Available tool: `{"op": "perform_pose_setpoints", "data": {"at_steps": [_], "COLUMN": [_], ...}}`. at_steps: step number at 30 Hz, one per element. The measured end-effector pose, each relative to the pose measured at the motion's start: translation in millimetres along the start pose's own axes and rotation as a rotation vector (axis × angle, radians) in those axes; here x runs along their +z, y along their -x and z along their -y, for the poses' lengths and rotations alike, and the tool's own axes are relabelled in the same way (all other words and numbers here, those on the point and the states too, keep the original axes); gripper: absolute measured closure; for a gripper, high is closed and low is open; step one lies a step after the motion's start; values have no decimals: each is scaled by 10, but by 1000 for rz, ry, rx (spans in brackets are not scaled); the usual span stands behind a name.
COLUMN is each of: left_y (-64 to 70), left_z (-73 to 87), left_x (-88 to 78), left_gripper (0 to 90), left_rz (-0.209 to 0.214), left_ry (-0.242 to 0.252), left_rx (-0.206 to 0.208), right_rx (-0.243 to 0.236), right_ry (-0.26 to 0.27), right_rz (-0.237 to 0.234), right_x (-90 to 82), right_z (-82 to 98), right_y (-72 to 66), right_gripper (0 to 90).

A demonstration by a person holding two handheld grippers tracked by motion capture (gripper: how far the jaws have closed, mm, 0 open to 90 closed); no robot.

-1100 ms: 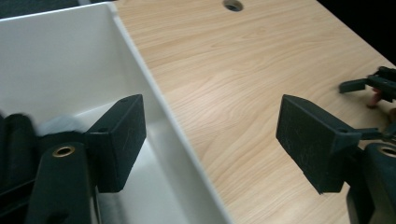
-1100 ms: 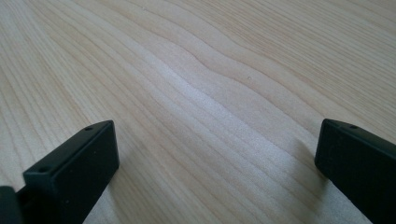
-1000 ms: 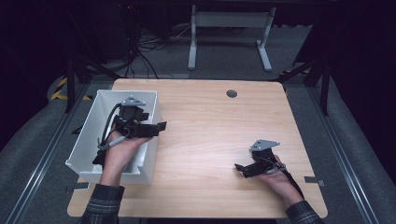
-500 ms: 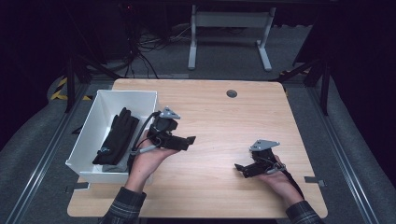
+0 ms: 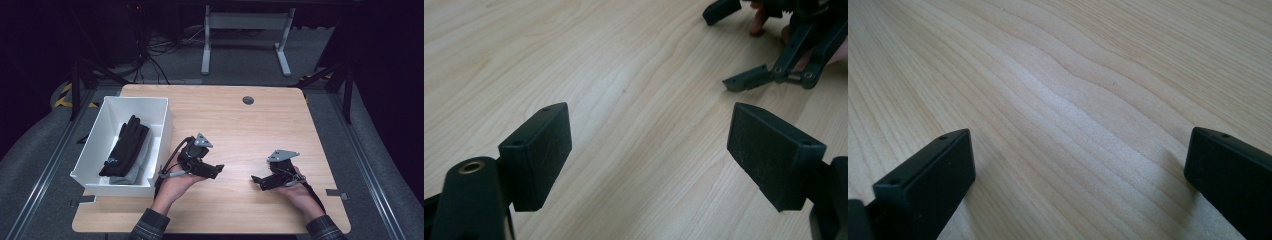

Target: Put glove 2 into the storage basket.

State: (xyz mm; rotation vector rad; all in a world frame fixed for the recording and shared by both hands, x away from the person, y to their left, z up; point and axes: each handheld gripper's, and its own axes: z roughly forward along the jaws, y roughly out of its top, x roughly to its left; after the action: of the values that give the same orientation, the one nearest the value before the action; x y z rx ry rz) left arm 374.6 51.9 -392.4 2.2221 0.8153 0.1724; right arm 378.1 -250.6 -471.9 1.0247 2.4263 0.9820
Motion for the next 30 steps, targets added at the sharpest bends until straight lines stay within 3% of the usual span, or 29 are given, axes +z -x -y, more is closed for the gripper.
{"op": "perform_pose_setpoints", "data": {"at_steps": [5, 14, 20, 30], "left_y": [43, 77, 119, 95], "left_z": [128, 317, 386, 468], "left_x": [183, 473, 621, 631], "left_gripper": [188, 183, 167, 133], "left_rz": [-12, -39, -80, -53], "left_ry": [-28, -59, -119, -67], "left_rx": [33, 45, 96, 99], "right_rx": [0, 0, 0, 0], "right_ry": [0, 0, 0, 0], "right_rz": [0, 0, 0, 0], "right_x": [0, 0, 0, 1], "right_z": [0, 0, 0, -1], "right_y": [0, 0, -1, -2], "right_gripper": [2, 2, 2, 2]}}
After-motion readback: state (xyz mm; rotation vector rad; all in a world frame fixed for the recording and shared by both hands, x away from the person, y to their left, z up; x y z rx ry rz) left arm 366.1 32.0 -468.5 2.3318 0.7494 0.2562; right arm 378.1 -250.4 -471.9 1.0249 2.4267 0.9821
